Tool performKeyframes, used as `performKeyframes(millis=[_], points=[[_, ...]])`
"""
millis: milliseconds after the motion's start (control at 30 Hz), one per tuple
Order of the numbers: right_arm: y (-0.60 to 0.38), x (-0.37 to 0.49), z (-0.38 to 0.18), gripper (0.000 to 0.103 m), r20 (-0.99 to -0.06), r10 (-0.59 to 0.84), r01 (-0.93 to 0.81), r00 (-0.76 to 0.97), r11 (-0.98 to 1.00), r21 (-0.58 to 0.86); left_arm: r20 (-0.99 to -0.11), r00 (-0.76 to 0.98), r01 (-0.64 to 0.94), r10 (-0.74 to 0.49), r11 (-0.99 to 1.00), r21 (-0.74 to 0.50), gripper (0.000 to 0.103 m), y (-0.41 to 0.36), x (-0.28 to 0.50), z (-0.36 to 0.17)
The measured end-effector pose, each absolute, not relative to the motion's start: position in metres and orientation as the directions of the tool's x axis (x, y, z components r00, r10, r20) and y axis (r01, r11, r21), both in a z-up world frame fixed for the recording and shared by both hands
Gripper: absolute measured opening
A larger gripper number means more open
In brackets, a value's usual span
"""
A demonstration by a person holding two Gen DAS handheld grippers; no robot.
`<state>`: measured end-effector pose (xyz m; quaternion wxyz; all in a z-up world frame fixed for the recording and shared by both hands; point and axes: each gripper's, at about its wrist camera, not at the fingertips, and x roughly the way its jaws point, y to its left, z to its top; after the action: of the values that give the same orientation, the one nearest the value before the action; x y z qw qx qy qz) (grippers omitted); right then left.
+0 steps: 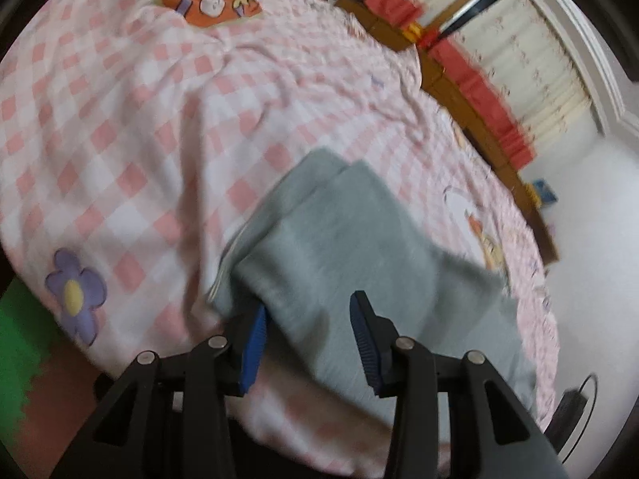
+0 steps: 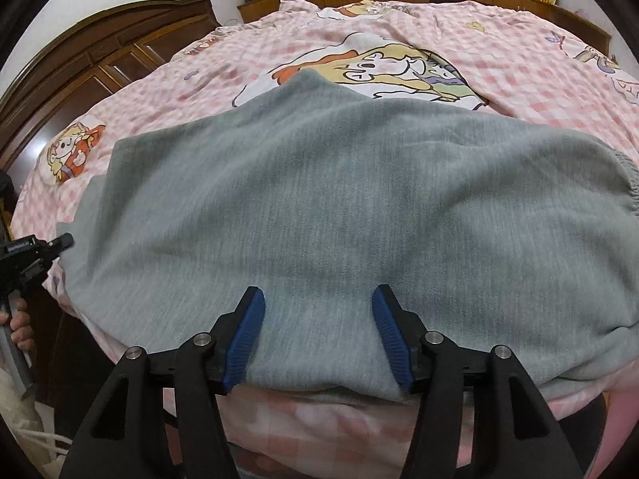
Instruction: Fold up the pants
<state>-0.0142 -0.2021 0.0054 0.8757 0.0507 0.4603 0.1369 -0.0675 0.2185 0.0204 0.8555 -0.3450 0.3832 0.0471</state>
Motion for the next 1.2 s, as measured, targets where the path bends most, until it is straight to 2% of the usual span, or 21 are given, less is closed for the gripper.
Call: performKeyframes(millis=[33, 67, 267, 400, 467, 533, 600, 700, 733, 933, 1067, 1200], points=[[-0.202, -0.015, 0.005, 0.058, -0.792, 0.284, -0.195, 0.541, 0.958, 0.211, -0.682, 0.709, -0.343, -0.180, 0.756, -0.557, 0.033, 0.218, -0.065, 0.021], [-0.201, -0.016, 0.005, 0.058, -0.790, 0.281, -0.197, 0.544, 0.959, 0.206, -0.683, 0.709, -0.345, -0.176, 0.758, -0.553, 0.003, 0.218, -0.064, 0.022], [-0.198, -0.018, 0.005, 0.060, -0.785, 0.269, -0.204, 0.557, 0.961, 0.185, -0.692, 0.722, -0.410, -0.022, 0.791, -0.454, 0.004, 0.223, -0.086, 0.031], [-0.196, -0.018, 0.006, 0.060, -0.793, 0.263, -0.208, 0.550, 0.962, 0.175, -0.743, 0.666, -0.405, -0.065, 0.805, -0.433, 0.006, 0.225, -0.084, 0.012], [-0.196, -0.016, 0.009, 0.060, -0.803, 0.261, -0.209, 0.536, 0.962, 0.174, -0.742, 0.667, -0.410, -0.067, 0.798, -0.441, 0.006, 0.225, -0.082, 0.011], [-0.196, -0.012, 0.015, 0.060, -0.820, 0.258, -0.206, 0.511, 0.963, 0.174, -0.728, 0.682, -0.403, -0.078, 0.790, -0.462, 0.011, 0.229, -0.080, 0.017], [-0.197, -0.008, 0.022, 0.060, -0.826, 0.273, -0.204, 0.494, 0.959, 0.195, -0.724, 0.687, -0.396, -0.065, 0.801, -0.448, 0.025, 0.234, -0.078, 0.027], [-0.202, 0.007, 0.040, 0.060, -0.798, 0.313, -0.199, 0.515, 0.949, 0.244, -0.715, 0.699, -0.394, -0.025, 0.820, -0.415, 0.039, 0.240, -0.079, 0.043], [-0.202, 0.014, 0.047, 0.060, -0.788, 0.319, -0.205, 0.526, 0.947, 0.247, -0.708, 0.706, -0.390, -0.017, 0.825, -0.409, 0.040, 0.243, -0.078, 0.049], [-0.195, 0.065, 0.065, 0.060, -0.764, 0.298, -0.242, 0.572, 0.952, 0.190, -0.692, 0.721, -0.335, -0.039, 0.855, -0.397, 0.042, 0.246, -0.046, 0.060], [-0.186, 0.093, 0.060, 0.060, -0.777, 0.298, -0.254, 0.555, 0.950, 0.183, -0.690, 0.717, -0.280, -0.097, 0.866, -0.413, 0.042, 0.239, -0.013, 0.054], [-0.178, 0.105, 0.049, 0.060, -0.789, 0.302, -0.260, 0.535, 0.947, 0.187, -0.711, 0.696, -0.265, -0.101, 0.884, -0.385, 0.042, 0.231, 0.011, 0.043]])
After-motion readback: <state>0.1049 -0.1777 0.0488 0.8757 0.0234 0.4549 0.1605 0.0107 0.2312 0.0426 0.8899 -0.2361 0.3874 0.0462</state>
